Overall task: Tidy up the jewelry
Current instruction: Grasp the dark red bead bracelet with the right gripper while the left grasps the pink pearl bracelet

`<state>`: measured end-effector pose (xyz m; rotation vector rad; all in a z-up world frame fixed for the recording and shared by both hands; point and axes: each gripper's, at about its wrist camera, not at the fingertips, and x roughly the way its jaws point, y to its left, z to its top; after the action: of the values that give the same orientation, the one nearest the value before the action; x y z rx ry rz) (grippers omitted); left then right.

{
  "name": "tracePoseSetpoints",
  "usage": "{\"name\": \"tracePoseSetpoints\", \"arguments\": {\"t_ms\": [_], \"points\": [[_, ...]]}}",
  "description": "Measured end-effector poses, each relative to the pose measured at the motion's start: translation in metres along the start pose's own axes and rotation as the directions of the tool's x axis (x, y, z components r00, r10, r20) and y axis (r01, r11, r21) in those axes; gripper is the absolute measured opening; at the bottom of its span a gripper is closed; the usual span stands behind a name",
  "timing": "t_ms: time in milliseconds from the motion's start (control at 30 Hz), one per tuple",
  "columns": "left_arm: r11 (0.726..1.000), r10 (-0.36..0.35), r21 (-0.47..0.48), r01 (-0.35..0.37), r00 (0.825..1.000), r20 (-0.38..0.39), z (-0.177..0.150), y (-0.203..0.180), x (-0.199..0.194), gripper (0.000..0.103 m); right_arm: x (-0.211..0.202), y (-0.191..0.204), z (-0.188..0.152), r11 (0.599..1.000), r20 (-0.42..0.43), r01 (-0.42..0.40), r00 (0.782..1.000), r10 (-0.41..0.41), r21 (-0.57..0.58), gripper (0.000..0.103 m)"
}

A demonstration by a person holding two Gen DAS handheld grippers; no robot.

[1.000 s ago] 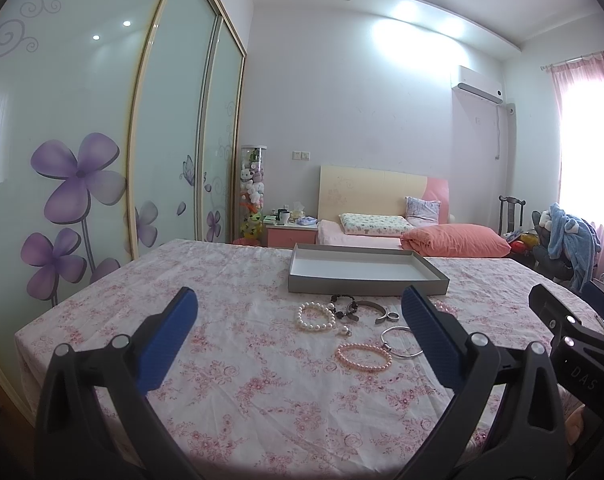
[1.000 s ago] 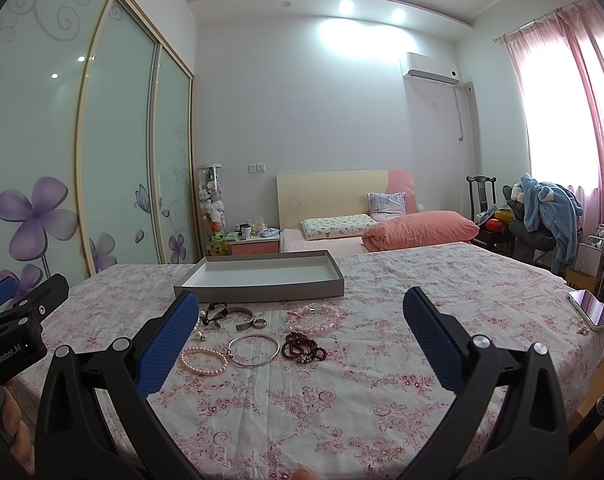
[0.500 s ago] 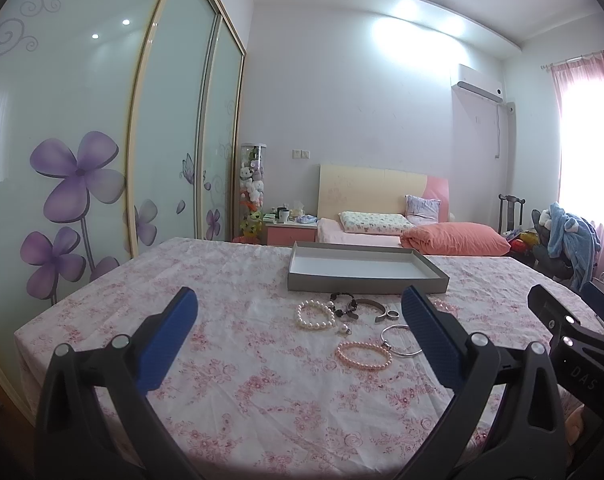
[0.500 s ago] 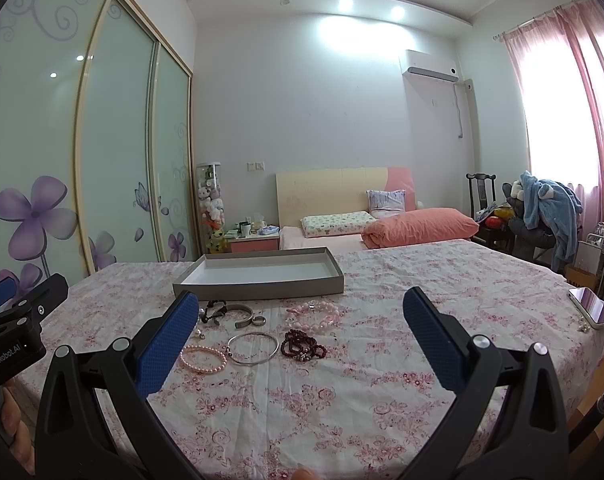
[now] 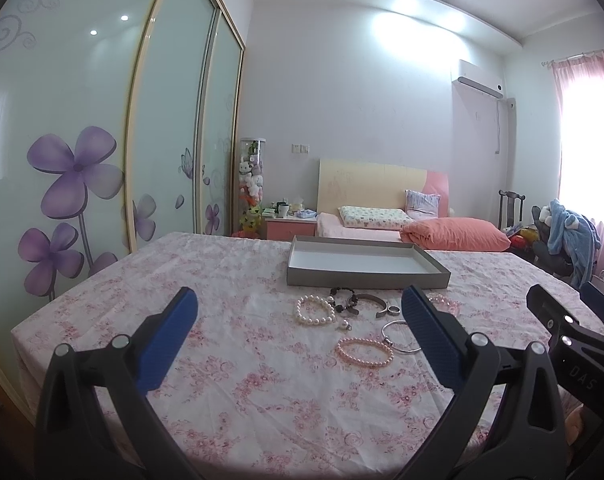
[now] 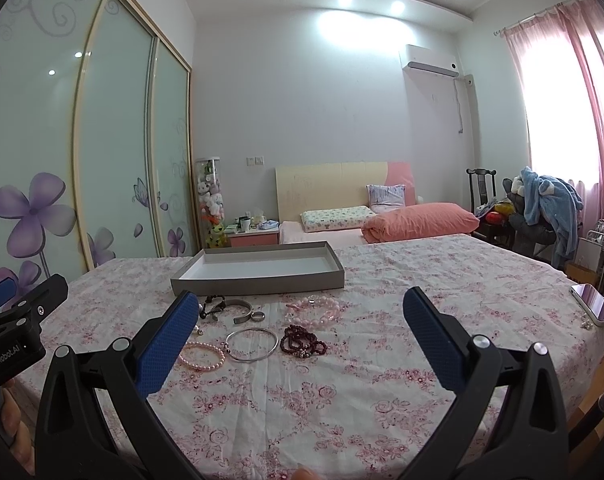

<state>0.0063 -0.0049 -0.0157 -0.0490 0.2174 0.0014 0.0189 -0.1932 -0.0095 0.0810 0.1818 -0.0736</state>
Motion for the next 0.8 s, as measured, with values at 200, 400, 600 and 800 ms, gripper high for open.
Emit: {"name": "tracePoseSetpoints", "arguments": {"t_ms": [200, 400, 600, 800], "points": [[1.0, -0.002, 0.0, 0.002, 0.999, -0.04, 0.001, -0.002, 0.01, 0.099, 0.008, 0.0, -0.001, 1.0, -0.041, 0.001, 0.999, -0.001, 0.002, 0.101], [1.0, -0.008, 0.003, 0.008, 0.993, -0.119, 0.001, -0.002, 0.037, 0.099, 0.029, -0.001, -0.003, 1.0, -0.122, 0.014, 0.992, -0.013, 0.003, 0.101], [0.999, -0.029, 0.035, 0.038, 0.974, -0.225, -0.001, -0.009, 0.072, 0.099, 0.066, -0.002, -0.01, 1.0, -0.253, -0.005, 0.967, 0.01, 0.017, 0.101], [0.994, -0.055, 0.071, 0.088, 0.927, -0.371, -0.008, -0.017, 0.121, 0.099, 0.111, -0.008, -0.013, 1.0, -0.417, -0.009, 0.909, 0.019, 0.026, 0.097]]}}
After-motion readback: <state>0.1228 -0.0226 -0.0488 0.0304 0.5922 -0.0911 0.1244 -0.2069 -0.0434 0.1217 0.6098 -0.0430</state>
